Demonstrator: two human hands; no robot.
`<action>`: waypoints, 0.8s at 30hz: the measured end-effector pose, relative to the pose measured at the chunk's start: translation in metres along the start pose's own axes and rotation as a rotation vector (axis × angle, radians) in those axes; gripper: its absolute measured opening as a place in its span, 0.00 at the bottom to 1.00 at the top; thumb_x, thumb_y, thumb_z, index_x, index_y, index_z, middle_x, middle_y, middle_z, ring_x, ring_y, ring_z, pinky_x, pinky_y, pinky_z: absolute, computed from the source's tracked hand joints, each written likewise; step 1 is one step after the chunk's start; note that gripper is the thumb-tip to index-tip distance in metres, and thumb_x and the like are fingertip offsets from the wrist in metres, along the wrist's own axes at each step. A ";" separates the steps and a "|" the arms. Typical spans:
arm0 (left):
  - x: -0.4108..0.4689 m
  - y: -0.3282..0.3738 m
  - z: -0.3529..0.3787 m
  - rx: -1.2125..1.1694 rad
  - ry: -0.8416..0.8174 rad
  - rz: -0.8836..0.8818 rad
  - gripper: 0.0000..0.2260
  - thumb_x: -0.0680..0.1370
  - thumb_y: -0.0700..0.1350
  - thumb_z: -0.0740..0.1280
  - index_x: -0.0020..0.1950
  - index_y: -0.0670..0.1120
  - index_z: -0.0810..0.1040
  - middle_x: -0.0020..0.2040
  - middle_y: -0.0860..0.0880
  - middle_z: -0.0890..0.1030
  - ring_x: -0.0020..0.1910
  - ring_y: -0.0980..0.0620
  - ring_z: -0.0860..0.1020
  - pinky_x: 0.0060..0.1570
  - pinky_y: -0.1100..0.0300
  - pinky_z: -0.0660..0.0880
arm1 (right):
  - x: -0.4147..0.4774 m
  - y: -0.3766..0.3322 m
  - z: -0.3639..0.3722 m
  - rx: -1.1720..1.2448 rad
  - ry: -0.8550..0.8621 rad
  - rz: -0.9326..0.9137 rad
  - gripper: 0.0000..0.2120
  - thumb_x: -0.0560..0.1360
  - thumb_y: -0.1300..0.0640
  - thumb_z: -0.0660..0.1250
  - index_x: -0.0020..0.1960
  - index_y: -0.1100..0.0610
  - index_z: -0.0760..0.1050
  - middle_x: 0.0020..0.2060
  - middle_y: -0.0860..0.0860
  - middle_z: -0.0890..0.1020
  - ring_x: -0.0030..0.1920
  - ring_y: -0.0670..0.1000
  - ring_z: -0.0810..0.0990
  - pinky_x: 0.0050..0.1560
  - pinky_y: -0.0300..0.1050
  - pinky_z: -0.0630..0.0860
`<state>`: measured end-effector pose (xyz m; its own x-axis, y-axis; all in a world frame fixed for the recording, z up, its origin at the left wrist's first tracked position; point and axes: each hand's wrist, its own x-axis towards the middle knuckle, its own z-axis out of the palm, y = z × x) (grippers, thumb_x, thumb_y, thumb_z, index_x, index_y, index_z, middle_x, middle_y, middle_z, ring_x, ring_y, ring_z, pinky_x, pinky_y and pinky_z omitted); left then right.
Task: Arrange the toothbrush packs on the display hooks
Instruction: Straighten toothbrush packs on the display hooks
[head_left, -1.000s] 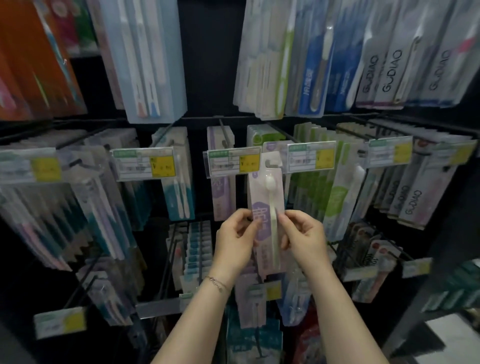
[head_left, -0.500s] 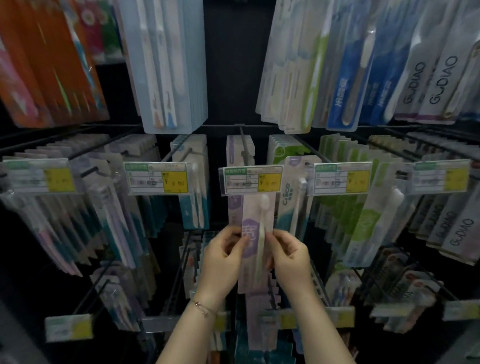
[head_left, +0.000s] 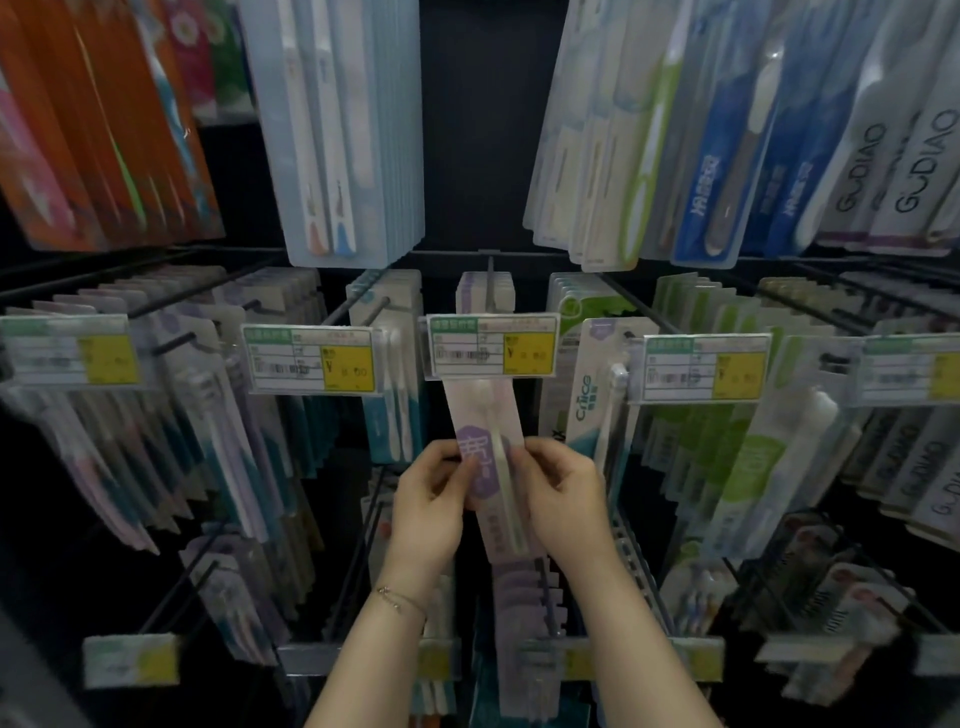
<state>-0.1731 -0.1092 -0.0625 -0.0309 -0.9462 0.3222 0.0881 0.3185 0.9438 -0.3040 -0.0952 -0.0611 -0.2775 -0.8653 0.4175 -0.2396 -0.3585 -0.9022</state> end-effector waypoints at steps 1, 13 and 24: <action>0.001 -0.002 0.000 -0.010 0.002 -0.006 0.04 0.79 0.40 0.65 0.47 0.45 0.80 0.41 0.44 0.84 0.39 0.48 0.80 0.40 0.49 0.77 | 0.001 0.001 0.000 -0.007 0.002 0.005 0.08 0.78 0.59 0.66 0.46 0.49 0.81 0.39 0.48 0.85 0.42 0.46 0.83 0.44 0.41 0.79; 0.016 0.009 0.001 -0.040 0.037 0.000 0.04 0.79 0.40 0.66 0.50 0.45 0.80 0.43 0.42 0.84 0.42 0.42 0.81 0.44 0.45 0.78 | 0.018 -0.008 0.005 -0.052 0.035 -0.048 0.07 0.78 0.56 0.66 0.44 0.46 0.80 0.39 0.48 0.84 0.42 0.47 0.83 0.46 0.49 0.81; 0.023 0.020 0.001 0.080 -0.026 0.060 0.07 0.80 0.42 0.65 0.49 0.52 0.80 0.41 0.49 0.85 0.43 0.47 0.83 0.43 0.51 0.80 | 0.020 -0.014 0.006 -0.115 0.089 0.020 0.07 0.79 0.54 0.64 0.45 0.54 0.78 0.39 0.47 0.82 0.42 0.45 0.81 0.45 0.45 0.79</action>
<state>-0.1734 -0.1248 -0.0363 -0.0541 -0.9237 0.3793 0.0112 0.3793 0.9252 -0.3011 -0.1096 -0.0410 -0.3633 -0.8356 0.4120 -0.3370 -0.2945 -0.8943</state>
